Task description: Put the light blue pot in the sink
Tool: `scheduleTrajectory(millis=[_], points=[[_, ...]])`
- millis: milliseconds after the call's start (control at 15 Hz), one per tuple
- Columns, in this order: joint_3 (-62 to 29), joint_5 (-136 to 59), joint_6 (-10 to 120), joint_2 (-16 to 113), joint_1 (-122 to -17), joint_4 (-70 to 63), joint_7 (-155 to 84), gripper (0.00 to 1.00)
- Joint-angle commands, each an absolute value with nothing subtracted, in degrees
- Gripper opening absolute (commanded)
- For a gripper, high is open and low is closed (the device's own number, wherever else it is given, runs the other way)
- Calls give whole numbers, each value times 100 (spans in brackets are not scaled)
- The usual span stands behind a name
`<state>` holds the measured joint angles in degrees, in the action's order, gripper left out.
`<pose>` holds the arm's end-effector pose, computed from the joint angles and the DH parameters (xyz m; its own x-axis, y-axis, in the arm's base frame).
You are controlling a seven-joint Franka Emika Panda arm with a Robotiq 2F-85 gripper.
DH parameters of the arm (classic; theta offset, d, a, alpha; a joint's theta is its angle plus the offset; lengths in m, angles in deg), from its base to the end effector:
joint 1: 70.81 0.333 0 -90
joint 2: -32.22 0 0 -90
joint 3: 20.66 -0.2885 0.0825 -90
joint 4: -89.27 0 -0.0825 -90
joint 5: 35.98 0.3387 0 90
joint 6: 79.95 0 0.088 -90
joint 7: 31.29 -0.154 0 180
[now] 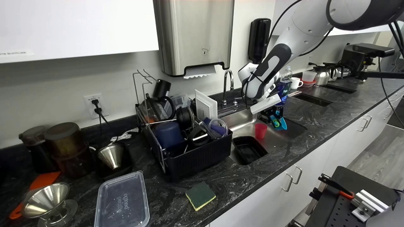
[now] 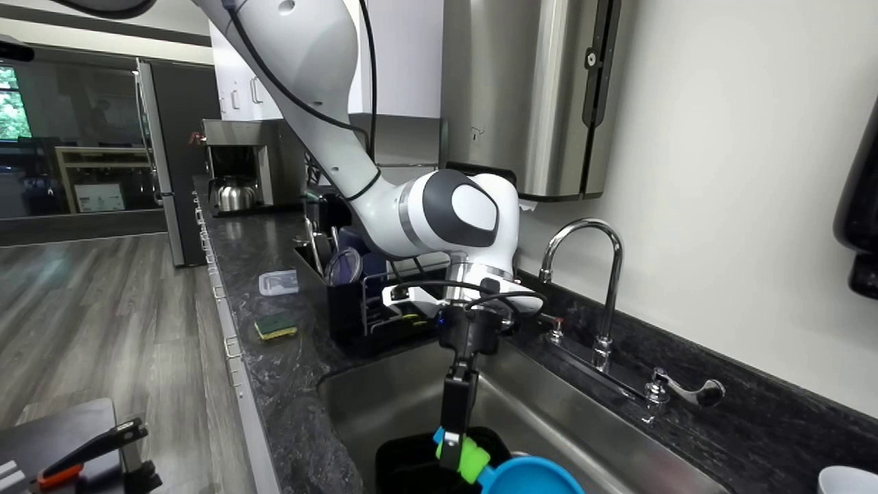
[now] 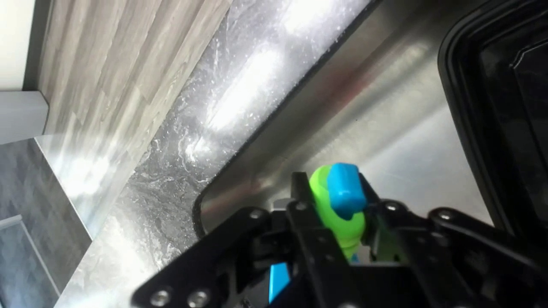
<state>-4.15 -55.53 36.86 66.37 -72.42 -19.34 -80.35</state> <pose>0.4856 -0.1987 0.1499 0.5855 -0.8101 -0.0295 -0.6523 -0.4924 0.5763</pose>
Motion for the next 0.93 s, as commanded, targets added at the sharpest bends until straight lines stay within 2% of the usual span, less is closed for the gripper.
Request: scheduleTrajectory(millis=[0,867], points=[[-405,-5557,3400,6807,-7222,-1750,-8140,7],[-388,-5545,3376,7130,-7238,-1681,-8195,7]])
